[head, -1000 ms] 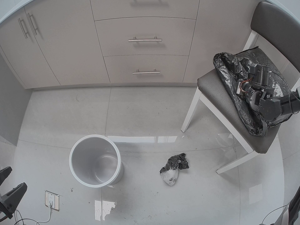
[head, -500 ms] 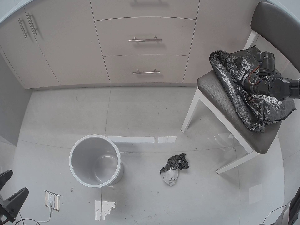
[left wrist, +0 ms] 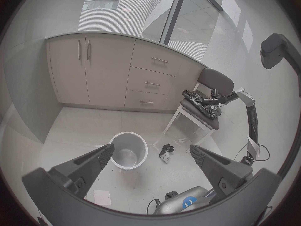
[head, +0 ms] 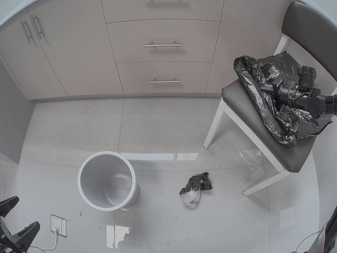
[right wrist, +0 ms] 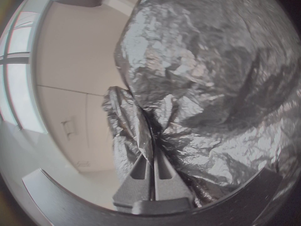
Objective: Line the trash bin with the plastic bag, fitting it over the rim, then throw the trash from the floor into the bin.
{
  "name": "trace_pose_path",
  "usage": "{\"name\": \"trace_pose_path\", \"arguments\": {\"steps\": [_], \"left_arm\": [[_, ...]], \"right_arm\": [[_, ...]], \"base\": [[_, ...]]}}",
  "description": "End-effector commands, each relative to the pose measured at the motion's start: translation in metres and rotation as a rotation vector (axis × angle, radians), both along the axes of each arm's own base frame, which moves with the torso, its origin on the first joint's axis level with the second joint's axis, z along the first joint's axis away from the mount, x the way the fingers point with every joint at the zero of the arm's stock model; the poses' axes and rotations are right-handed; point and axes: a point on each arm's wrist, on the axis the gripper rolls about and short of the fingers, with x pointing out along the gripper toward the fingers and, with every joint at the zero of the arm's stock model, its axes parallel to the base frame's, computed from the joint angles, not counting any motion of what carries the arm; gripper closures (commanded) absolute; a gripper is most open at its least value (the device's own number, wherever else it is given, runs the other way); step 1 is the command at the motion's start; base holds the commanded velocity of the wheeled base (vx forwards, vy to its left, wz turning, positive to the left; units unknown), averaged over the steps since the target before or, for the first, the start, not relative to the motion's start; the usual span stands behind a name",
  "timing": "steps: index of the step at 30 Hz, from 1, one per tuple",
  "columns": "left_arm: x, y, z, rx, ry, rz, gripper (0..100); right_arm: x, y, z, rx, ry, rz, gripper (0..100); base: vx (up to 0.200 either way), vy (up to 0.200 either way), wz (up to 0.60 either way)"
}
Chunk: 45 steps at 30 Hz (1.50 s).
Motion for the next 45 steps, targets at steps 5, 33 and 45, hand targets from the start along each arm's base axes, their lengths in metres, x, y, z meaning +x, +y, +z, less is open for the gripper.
{"name": "trace_pose_path", "arguments": {"steps": [5,33,45], "left_arm": [[0.003,-0.003,0.000,-0.018,0.029,-0.089,0],[0.061,-0.016,0.008,-0.096,0.156,-0.166,0],[0.069,-0.022,0.010,-0.181,0.177,-0.217,0]], "right_arm": [[-0.016,-0.010,-0.009,0.017,-0.179,0.309,100],[-0.121,0.095,0.079,0.021,-0.379,0.635,100],[-0.154,0.115,0.084,0.039,-0.395,0.726,100]], "base": [[0.000,0.000,0.00],[0.000,0.000,0.00],[0.000,0.000,0.00]]}}
